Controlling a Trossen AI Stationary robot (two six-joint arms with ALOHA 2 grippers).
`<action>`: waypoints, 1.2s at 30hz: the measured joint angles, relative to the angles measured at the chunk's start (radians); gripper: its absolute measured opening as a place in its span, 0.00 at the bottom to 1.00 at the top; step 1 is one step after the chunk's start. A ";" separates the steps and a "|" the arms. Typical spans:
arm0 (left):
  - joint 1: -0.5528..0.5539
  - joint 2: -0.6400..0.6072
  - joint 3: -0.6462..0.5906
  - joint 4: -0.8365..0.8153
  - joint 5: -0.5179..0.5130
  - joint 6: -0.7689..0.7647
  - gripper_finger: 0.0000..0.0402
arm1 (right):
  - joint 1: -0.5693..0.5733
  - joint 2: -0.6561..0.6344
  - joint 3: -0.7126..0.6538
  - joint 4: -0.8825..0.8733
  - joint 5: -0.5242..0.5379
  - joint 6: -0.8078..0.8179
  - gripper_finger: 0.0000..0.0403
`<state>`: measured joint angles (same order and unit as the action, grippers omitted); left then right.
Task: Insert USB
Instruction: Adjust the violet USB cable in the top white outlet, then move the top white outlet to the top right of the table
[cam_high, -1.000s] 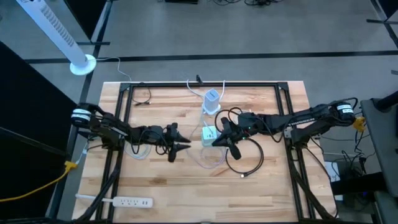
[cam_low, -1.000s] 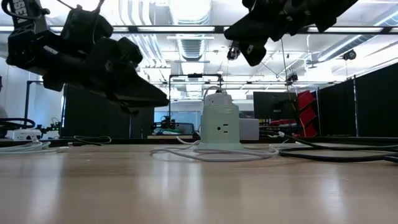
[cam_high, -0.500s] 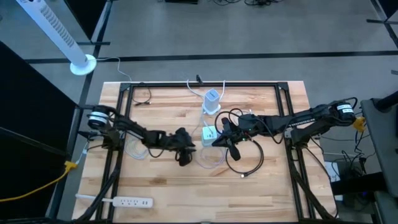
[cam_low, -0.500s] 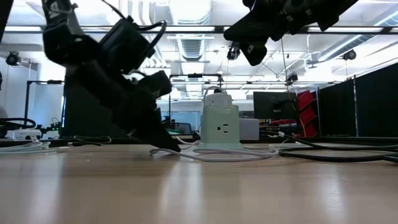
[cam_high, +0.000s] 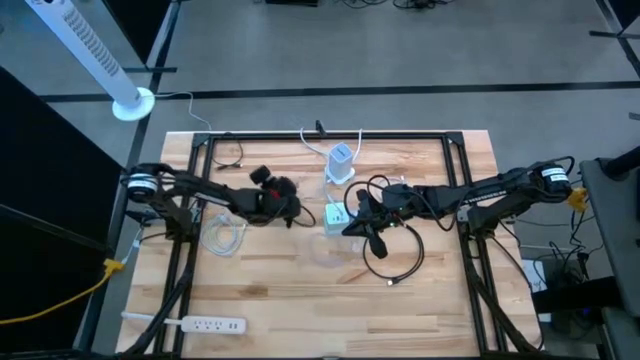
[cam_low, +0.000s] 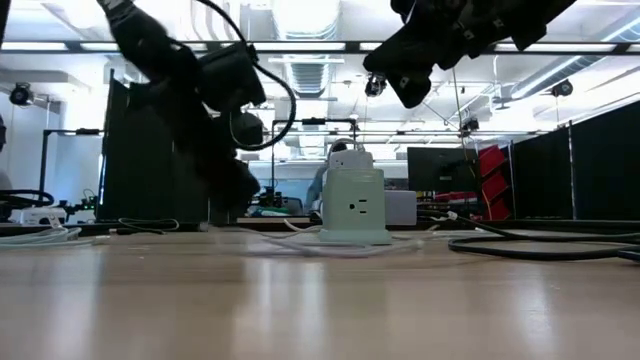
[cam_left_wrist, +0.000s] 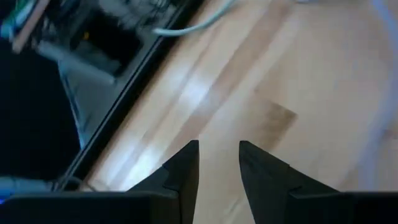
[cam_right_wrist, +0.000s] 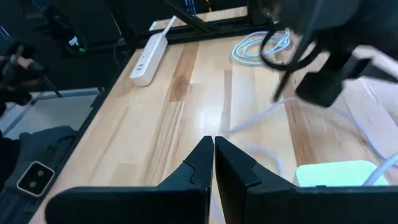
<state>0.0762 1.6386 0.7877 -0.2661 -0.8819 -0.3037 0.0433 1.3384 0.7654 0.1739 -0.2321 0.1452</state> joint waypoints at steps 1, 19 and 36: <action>0.001 -0.009 0.011 -0.004 0.019 -0.023 0.25 | 0.000 0.000 0.000 -0.001 0.000 -0.005 0.00; -0.171 0.050 -0.050 0.241 0.831 0.051 0.25 | -0.002 0.000 0.000 -0.032 0.001 -0.054 0.00; 0.116 -0.001 0.001 0.235 0.305 -0.022 0.25 | -0.007 0.001 0.000 -0.058 0.038 -0.097 0.00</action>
<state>0.1921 1.6375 0.7886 -0.0309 -0.5765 -0.3260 0.0364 1.3392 0.7654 0.1154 -0.1945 0.0481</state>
